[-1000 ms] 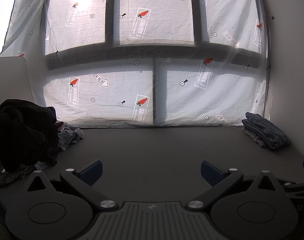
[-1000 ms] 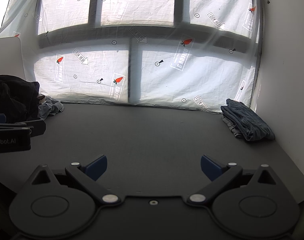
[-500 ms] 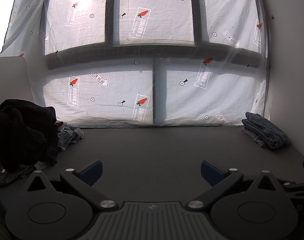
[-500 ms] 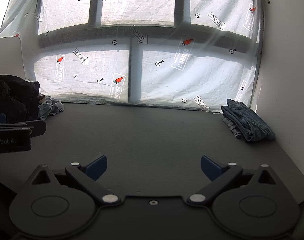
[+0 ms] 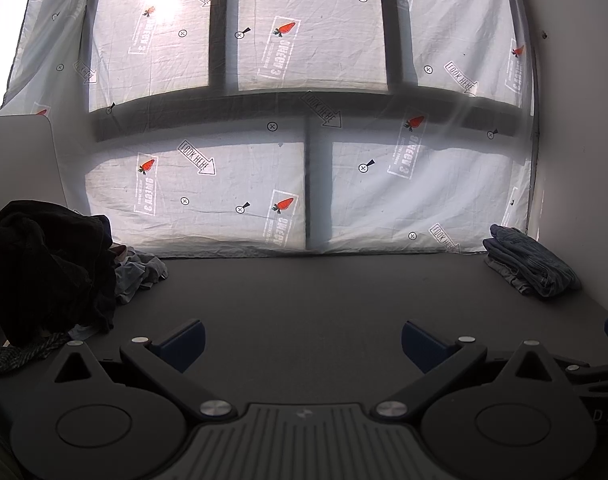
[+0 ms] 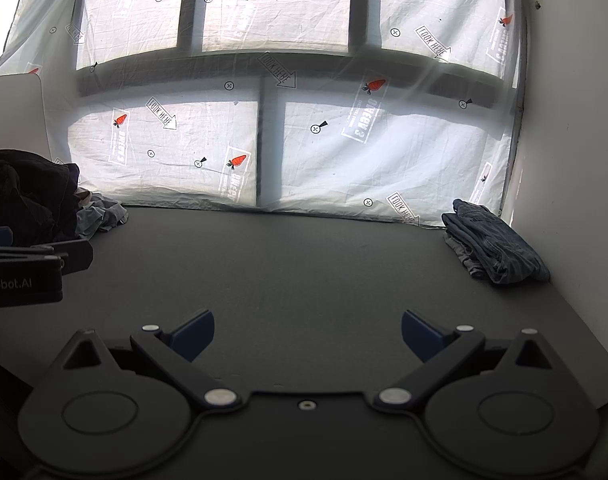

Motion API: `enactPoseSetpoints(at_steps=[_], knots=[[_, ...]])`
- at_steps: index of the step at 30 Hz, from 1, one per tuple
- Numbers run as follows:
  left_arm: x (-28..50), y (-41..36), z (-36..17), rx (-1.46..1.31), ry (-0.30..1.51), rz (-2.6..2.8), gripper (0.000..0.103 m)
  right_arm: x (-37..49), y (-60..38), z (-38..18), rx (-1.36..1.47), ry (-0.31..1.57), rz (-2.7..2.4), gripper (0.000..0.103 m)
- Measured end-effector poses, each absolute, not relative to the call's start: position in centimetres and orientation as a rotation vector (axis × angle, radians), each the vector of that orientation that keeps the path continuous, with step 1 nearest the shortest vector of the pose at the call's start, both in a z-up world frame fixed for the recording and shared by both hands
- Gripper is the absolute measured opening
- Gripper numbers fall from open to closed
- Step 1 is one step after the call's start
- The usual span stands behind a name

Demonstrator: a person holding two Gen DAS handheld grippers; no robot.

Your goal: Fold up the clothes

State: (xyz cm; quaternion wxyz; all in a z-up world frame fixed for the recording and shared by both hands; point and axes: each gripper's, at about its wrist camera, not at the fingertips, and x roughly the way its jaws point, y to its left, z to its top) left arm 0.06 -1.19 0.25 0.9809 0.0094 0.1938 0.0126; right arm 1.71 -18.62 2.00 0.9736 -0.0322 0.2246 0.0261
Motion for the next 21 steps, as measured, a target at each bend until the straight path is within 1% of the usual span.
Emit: enactPoseSetpoints(at_steps=[14,21], knots=[[0.5,-1.2,0.0,0.010,0.397,0.025,0.103,1.9,-18.7,1.8,-0.073,0.456,0.059,0.101],[1.6,-1.3,-0.1,-0.006,0.414,0.036,0.103,3.6,-19.0,1.6,-0.054,0.508,0.080,0.101]])
